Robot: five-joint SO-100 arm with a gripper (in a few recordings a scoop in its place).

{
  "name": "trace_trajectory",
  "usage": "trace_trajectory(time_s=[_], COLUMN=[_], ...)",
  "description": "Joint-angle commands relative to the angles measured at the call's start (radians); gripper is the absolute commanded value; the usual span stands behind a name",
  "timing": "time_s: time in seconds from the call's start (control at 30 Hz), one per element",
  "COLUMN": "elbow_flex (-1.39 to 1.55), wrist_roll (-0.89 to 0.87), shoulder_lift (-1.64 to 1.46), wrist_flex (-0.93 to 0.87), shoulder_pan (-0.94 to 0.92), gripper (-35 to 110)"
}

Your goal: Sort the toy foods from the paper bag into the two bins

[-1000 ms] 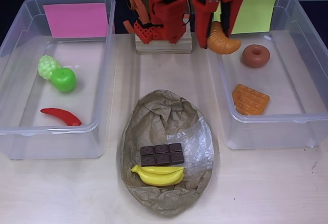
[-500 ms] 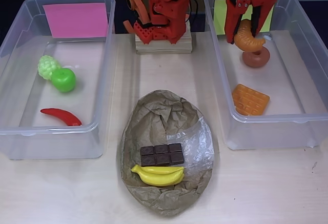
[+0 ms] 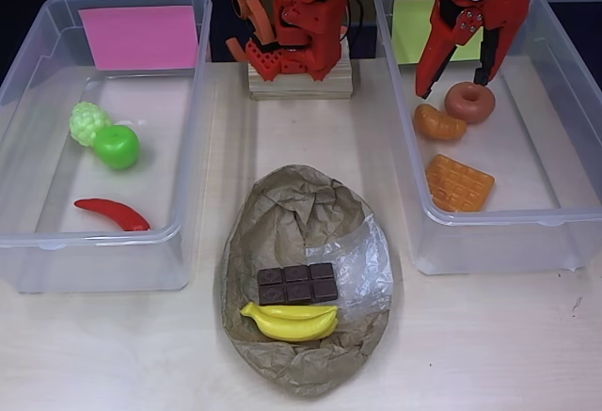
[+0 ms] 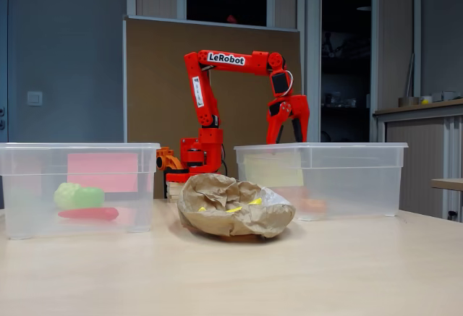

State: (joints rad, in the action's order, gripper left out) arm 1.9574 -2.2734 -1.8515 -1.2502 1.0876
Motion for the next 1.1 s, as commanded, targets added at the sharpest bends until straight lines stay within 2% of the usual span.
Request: trace_trajectory(time_s=[0.0,0.2,0.53,0.83,1.07], elbow_flex=[-0.066,-0.192,-0.396,-0.348,-0.293], wrist_roll=[0.028,0.186,0.635,1.121,1.356], shoulder_lift=[-0.014,-0.026,-0.02,0.017,0.1], wrist_flex=[-0.055,-0.13,-0.244,-0.129,-0.035], shoulder_pan=[-0.021,-0.124,-0.48,-0.753,-0.884], gripper=[36,30,21,21,25])
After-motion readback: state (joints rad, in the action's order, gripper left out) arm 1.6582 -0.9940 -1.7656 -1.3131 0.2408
